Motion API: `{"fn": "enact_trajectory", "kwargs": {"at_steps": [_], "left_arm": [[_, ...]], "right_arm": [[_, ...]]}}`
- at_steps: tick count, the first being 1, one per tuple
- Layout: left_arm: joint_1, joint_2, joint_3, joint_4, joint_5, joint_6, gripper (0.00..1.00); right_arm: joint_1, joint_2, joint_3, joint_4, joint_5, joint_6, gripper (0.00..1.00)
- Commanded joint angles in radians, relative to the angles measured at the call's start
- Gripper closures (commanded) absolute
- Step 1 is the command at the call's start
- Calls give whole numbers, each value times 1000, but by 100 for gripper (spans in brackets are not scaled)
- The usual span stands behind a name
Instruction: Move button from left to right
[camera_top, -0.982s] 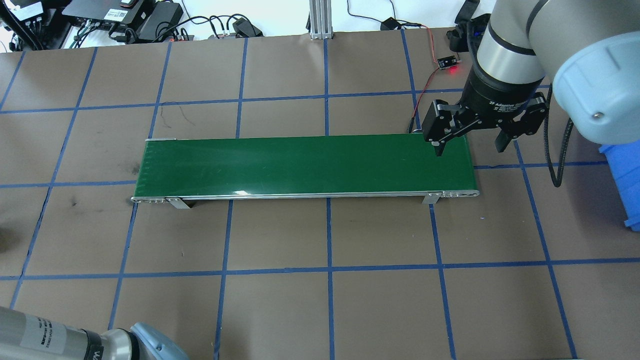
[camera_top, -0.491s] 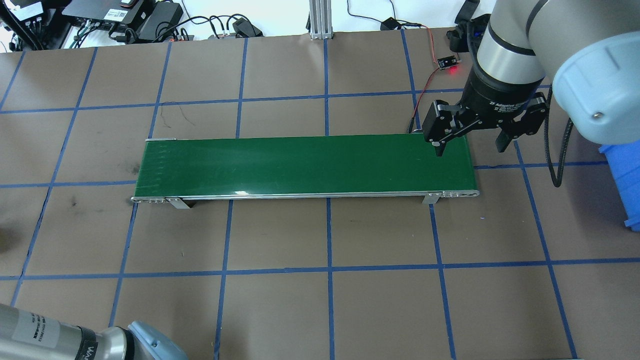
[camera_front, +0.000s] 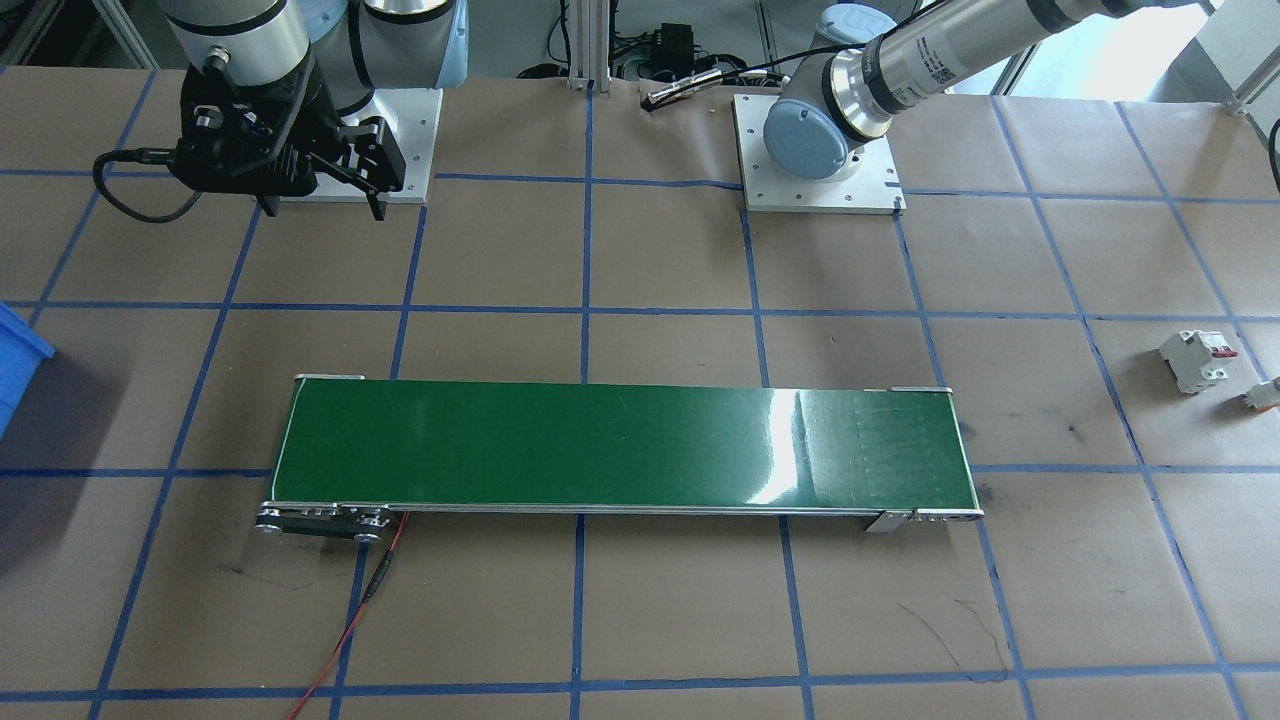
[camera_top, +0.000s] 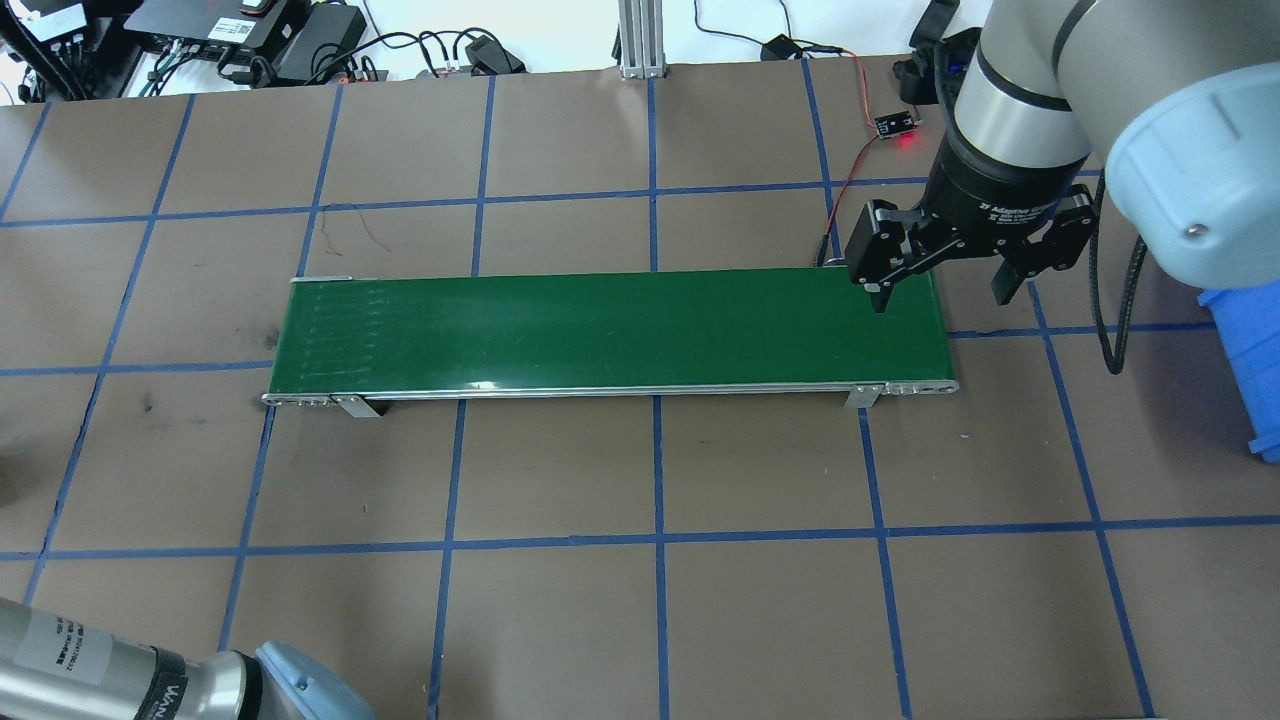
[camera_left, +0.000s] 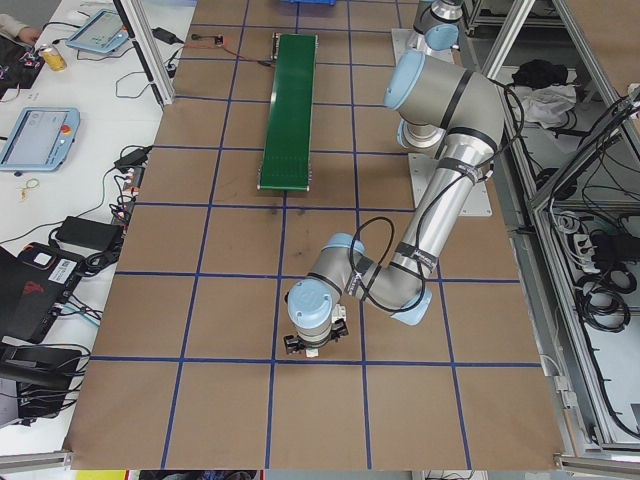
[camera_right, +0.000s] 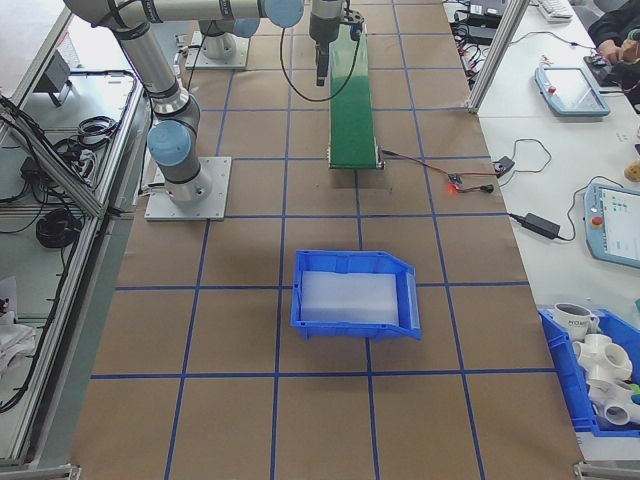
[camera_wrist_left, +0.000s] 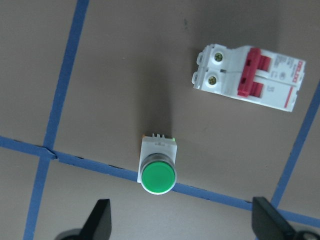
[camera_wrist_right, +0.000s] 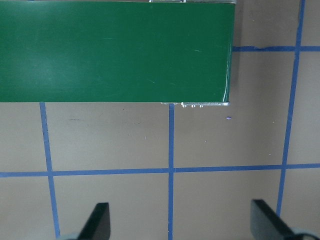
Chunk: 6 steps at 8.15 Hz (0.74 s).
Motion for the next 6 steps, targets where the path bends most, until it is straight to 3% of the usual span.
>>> {"fn": "enact_trajectory", "kwargs": {"at_steps": [1, 6], "left_arm": [[0, -19, -3, 6, -76, 13, 0], [0, -39, -12, 105, -67, 19, 0]], "right_arm": [[0, 0, 0, 2, -1, -1, 0], [0, 0, 0, 2, -9, -2, 0]]}}
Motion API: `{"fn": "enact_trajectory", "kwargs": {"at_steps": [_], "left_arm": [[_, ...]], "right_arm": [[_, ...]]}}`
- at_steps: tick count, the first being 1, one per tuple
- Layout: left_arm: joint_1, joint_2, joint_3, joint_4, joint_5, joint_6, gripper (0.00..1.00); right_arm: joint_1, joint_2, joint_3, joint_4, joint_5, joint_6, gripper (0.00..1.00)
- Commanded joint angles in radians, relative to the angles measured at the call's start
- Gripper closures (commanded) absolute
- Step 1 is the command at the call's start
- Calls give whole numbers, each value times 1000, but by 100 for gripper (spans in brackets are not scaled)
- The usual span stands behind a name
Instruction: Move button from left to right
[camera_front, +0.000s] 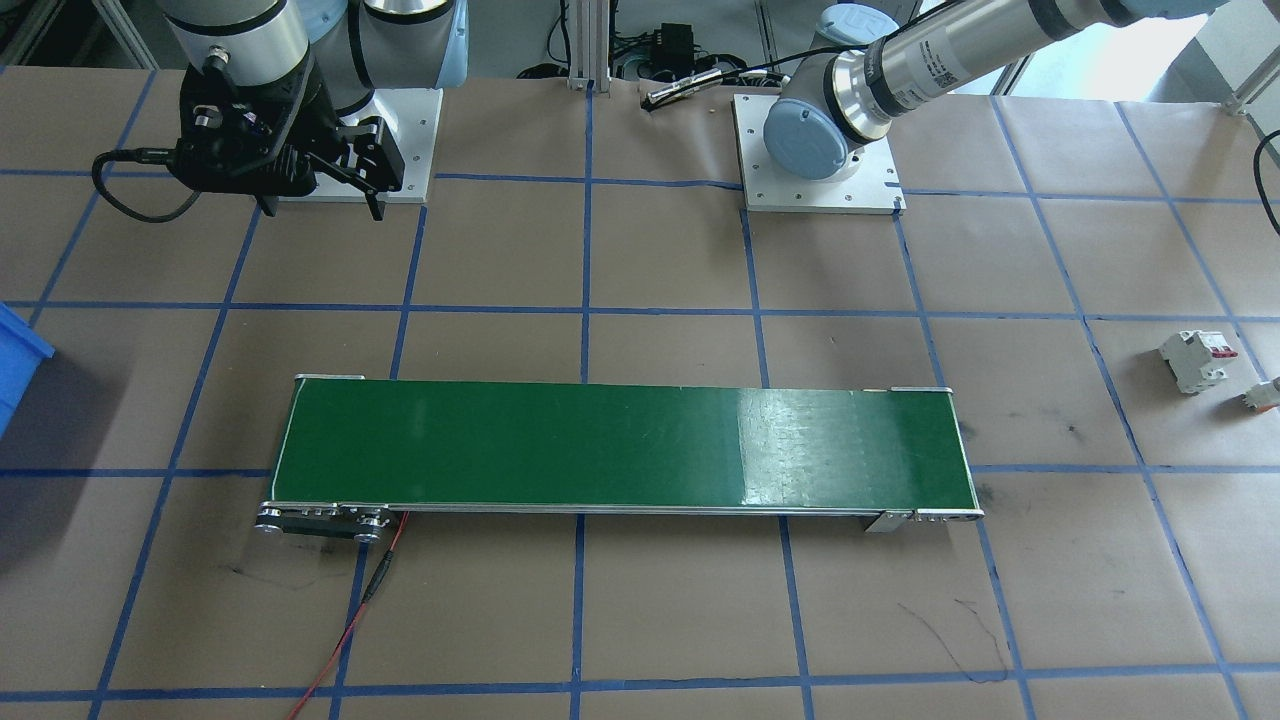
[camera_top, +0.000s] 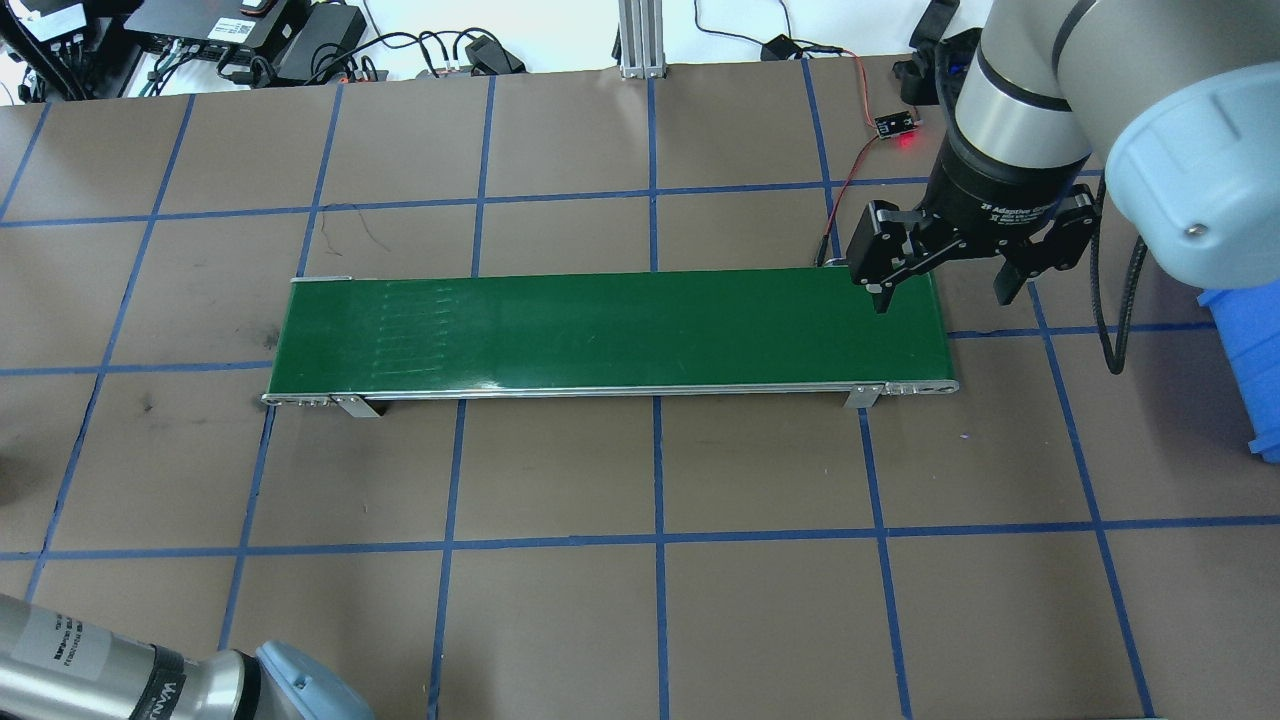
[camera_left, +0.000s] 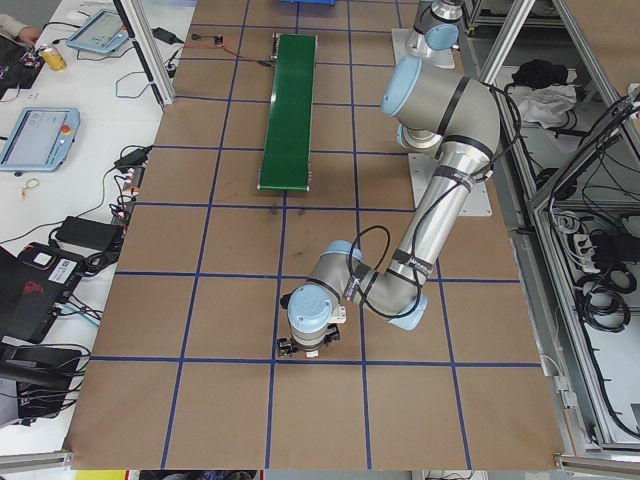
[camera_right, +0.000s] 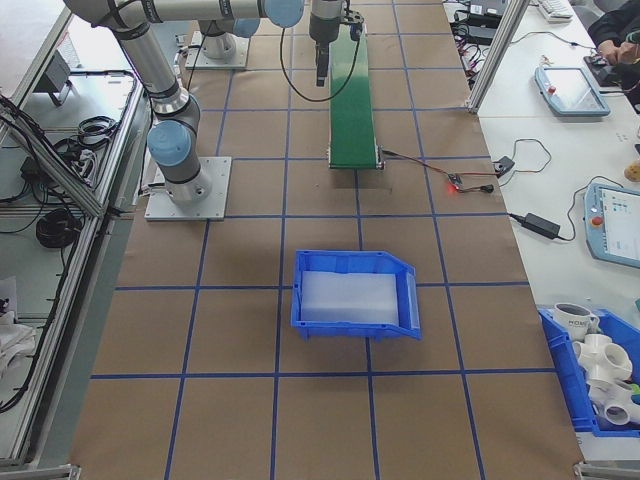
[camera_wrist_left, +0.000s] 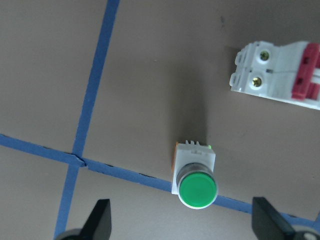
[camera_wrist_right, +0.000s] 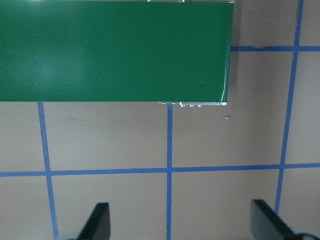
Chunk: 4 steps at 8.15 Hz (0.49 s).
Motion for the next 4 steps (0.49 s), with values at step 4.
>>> {"fn": "enact_trajectory", "kwargs": {"at_steps": [4], "left_arm": [[0, -13, -7, 11, 3, -5, 0]], "right_arm": [[0, 0, 0, -1, -6, -2, 0]]}}
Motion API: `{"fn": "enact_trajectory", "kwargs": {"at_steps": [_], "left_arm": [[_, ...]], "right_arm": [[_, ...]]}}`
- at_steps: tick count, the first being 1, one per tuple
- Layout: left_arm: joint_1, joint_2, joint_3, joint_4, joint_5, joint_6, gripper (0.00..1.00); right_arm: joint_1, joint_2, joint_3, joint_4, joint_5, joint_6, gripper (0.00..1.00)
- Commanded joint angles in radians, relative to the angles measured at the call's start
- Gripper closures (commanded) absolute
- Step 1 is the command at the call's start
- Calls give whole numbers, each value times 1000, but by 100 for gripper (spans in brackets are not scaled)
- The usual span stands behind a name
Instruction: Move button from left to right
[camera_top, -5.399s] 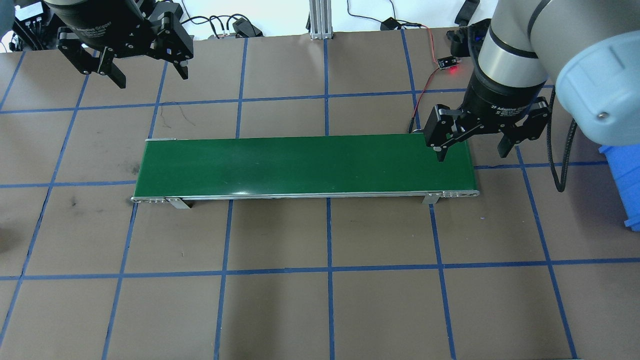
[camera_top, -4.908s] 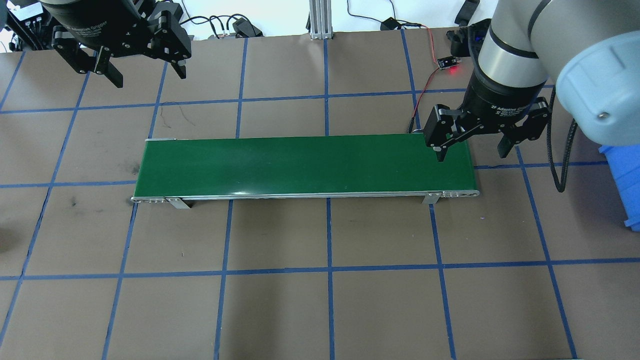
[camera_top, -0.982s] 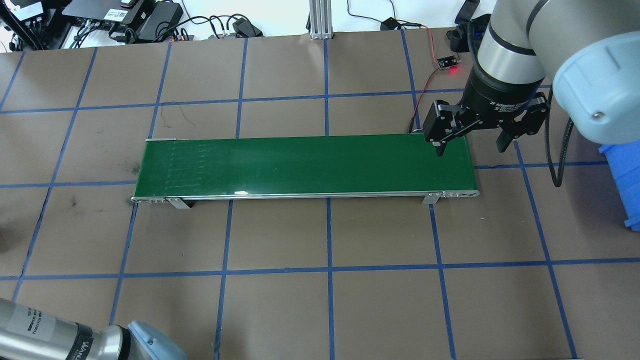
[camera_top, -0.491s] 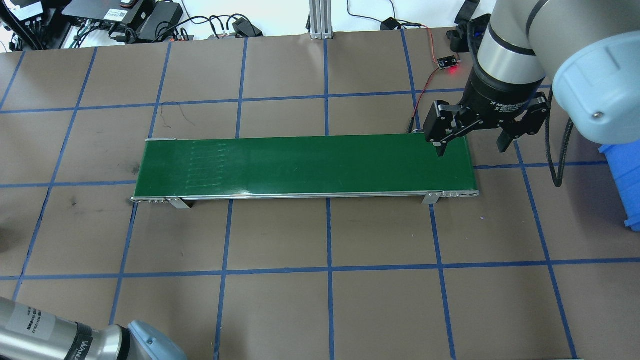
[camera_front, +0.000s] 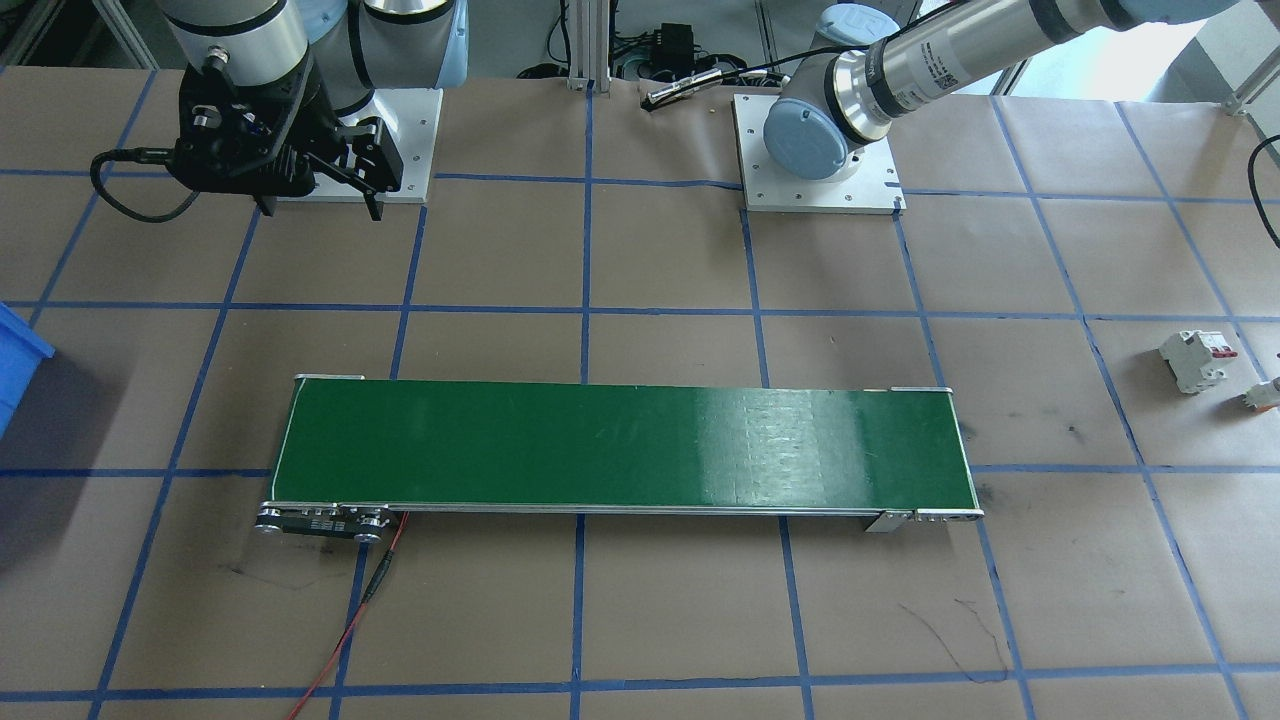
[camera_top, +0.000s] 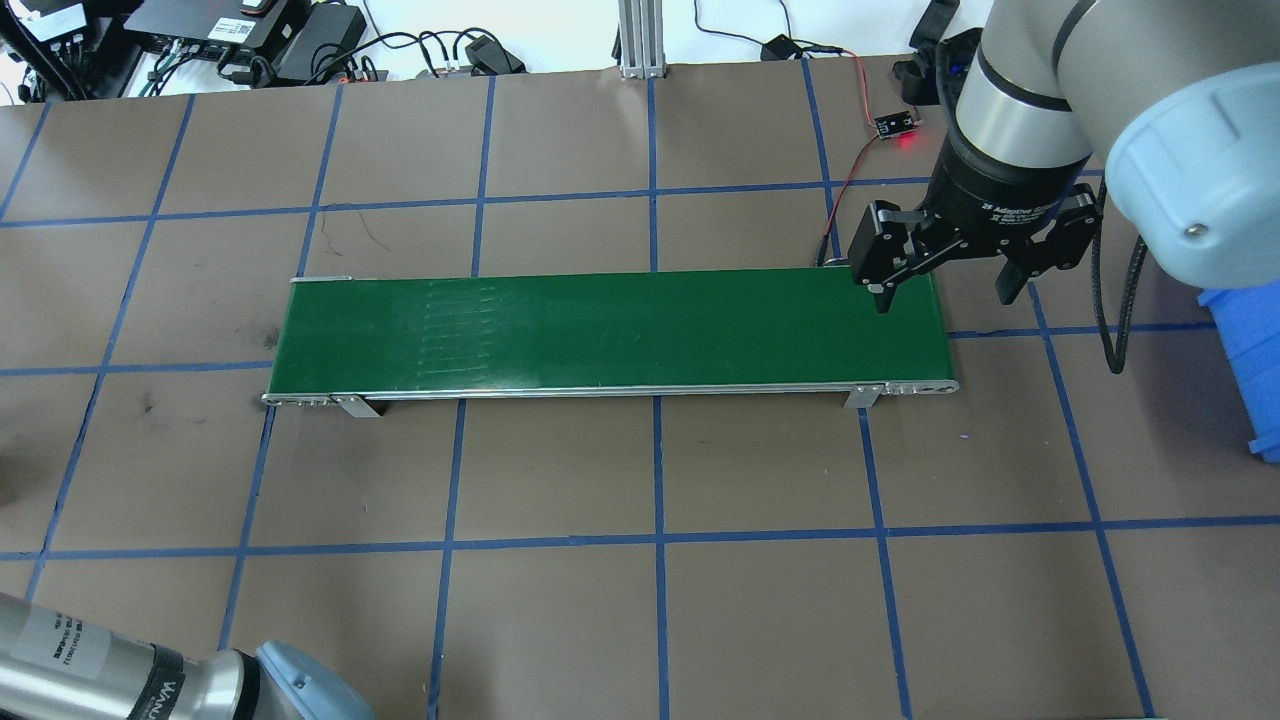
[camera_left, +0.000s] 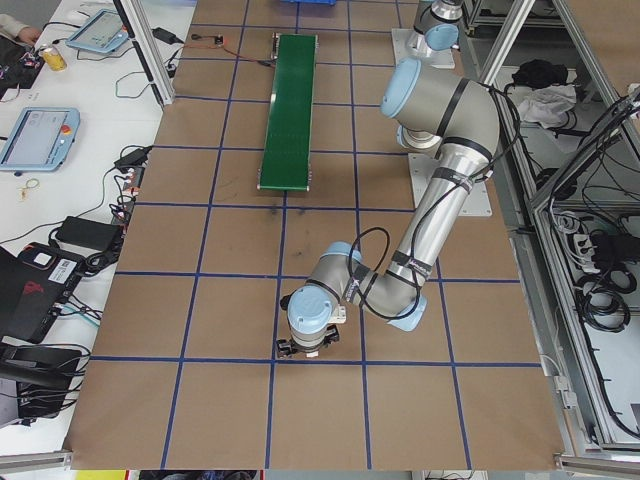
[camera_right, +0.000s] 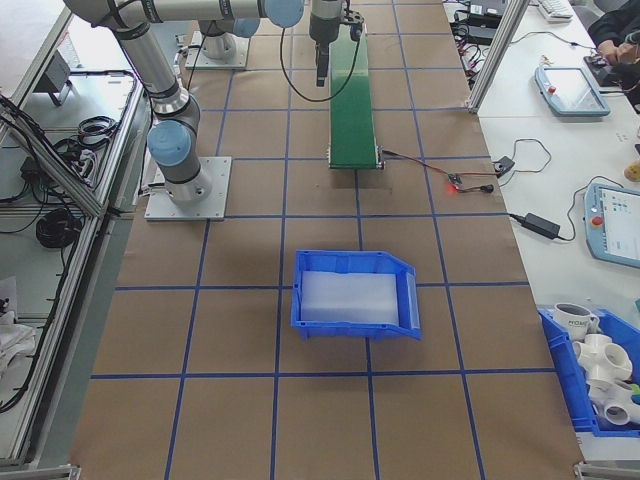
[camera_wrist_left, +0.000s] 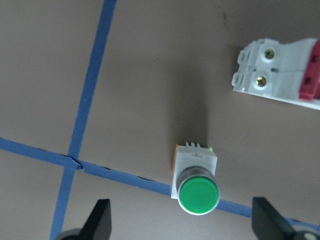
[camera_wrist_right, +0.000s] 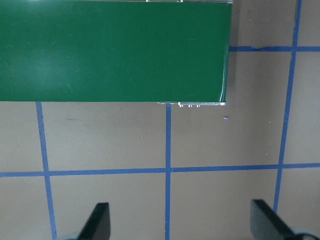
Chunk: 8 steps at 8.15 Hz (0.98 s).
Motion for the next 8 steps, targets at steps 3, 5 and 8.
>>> {"fn": "enact_trajectory", "kwargs": {"at_steps": [3, 5, 8], "left_arm": [[0, -29, -1, -4, 4, -3, 0], [0, -27, -1, -5, 3, -3, 25], [0, -27, -1, -4, 11, -6, 61]], "right_arm": [[1, 0, 0, -1, -1, -2, 0], [1, 0, 0, -1, -1, -2, 0], [1, 0, 0, 0, 1, 0, 0]]}}
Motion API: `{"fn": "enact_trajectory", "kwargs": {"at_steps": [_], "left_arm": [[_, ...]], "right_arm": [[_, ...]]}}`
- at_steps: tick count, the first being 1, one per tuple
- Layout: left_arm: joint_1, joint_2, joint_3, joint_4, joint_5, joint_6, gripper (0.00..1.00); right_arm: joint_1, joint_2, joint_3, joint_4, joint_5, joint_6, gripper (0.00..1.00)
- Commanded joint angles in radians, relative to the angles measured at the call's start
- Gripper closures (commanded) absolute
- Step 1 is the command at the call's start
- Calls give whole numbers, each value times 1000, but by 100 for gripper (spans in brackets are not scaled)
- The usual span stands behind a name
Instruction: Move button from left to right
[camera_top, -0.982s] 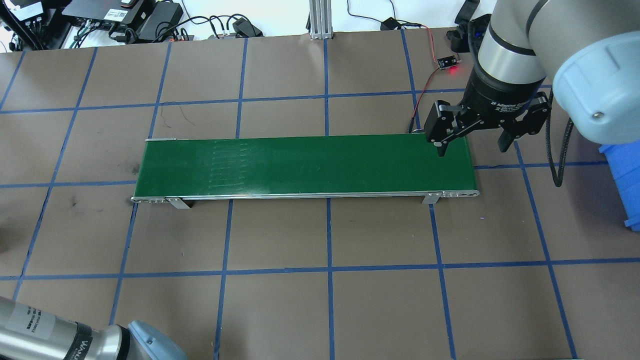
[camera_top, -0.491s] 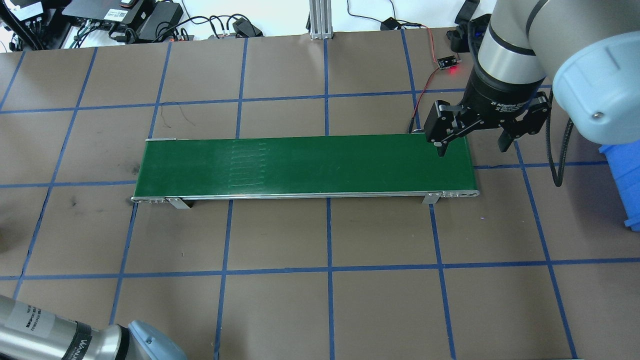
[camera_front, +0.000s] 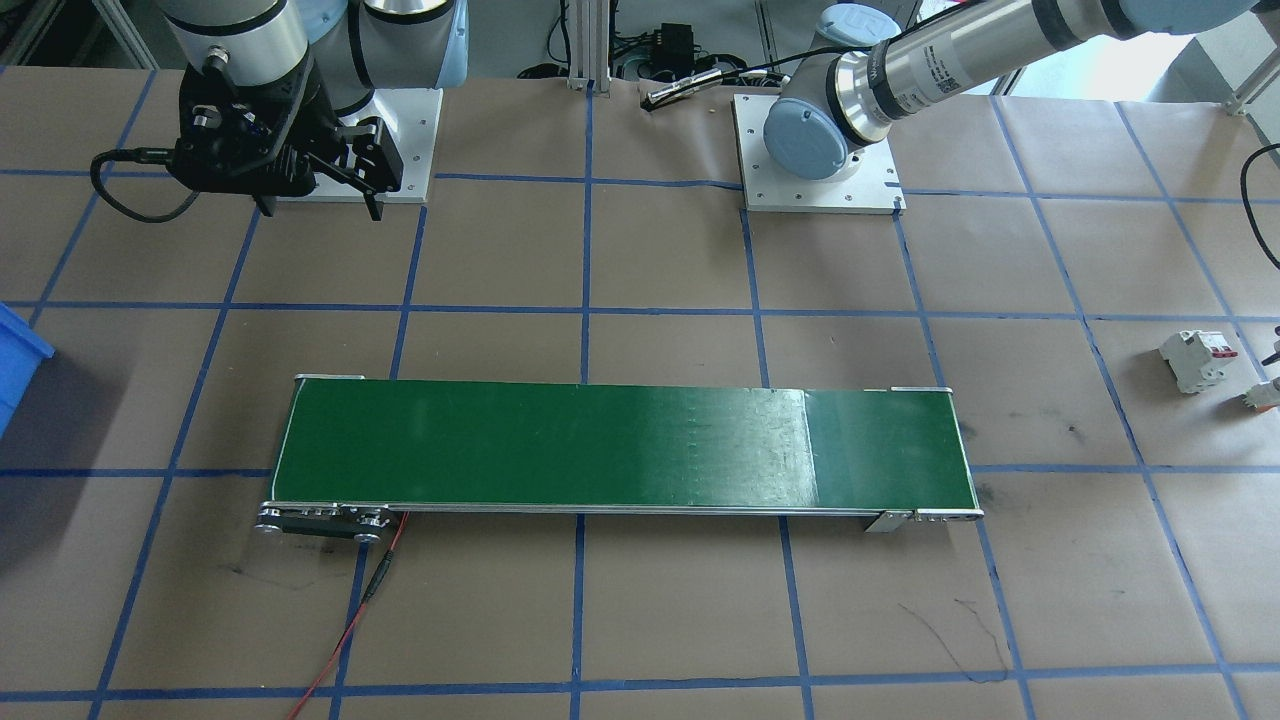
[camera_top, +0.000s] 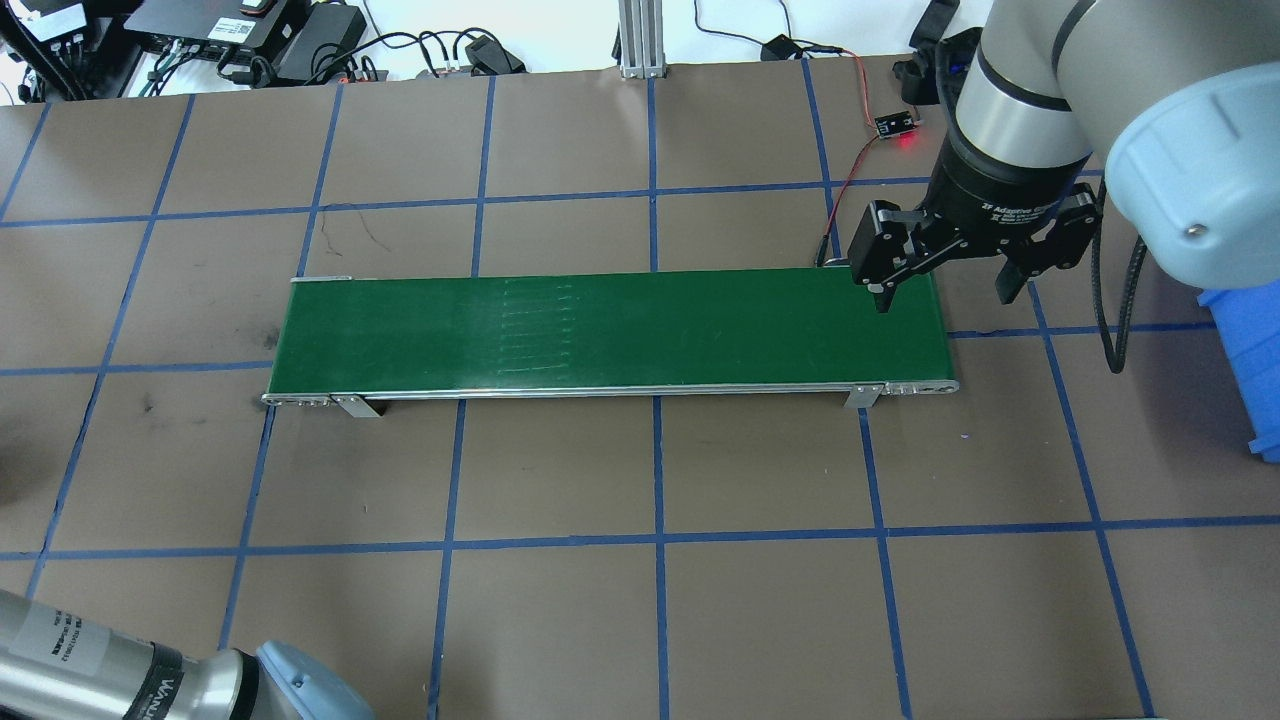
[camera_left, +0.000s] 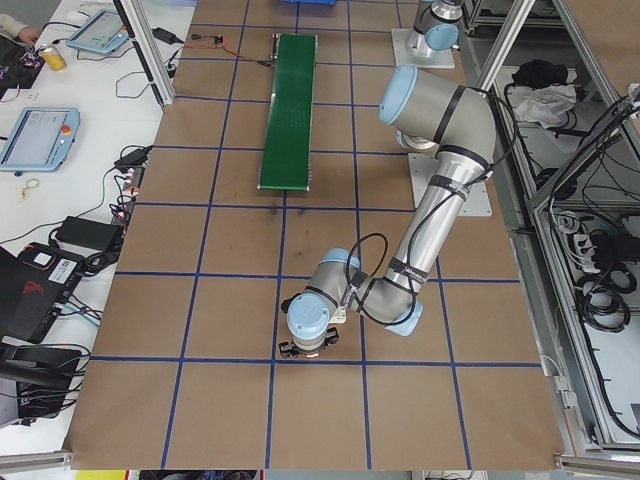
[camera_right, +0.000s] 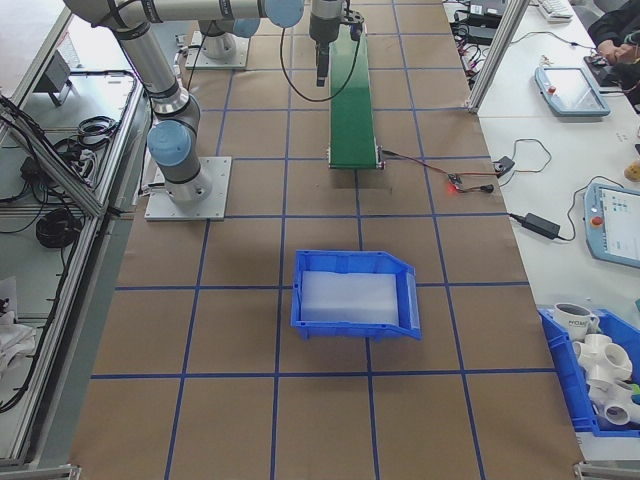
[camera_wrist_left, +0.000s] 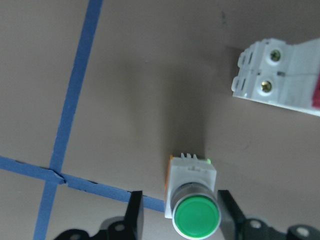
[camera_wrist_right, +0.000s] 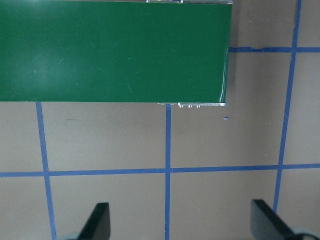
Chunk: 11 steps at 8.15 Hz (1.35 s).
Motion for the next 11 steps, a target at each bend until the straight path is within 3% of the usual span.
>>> {"fn": "enact_trajectory", "kwargs": {"at_steps": [1, 3, 4, 6, 7, 8, 9, 11], "left_arm": [[0, 1, 0, 1, 7, -3, 69], [0, 19, 5, -1, 36, -10, 100], [0, 52, 15, -49, 63, -41, 100], [-12, 178, 18, -177, 47, -134, 100], [-32, 264, 17, -247, -4, -235, 100], [-67, 331, 17, -314, -33, -420, 100], [-122, 382, 14, -362, -35, -525, 100], [-245, 438, 5, -395, -36, -982, 100]], "right_arm": [[0, 0, 0, 2, 2, 3, 0], [0, 0, 0, 2, 0, 0, 0], [0, 0, 0, 2, 0, 0, 0], [0, 0, -2, 0, 2, 0, 0], [0, 0, -2, 0, 2, 0, 0], [-1, 0, -2, 0, 0, 0, 0], [-2, 0, -2, 0, -2, 0, 0], [-2, 0, -2, 0, 0, 0, 0]]}}
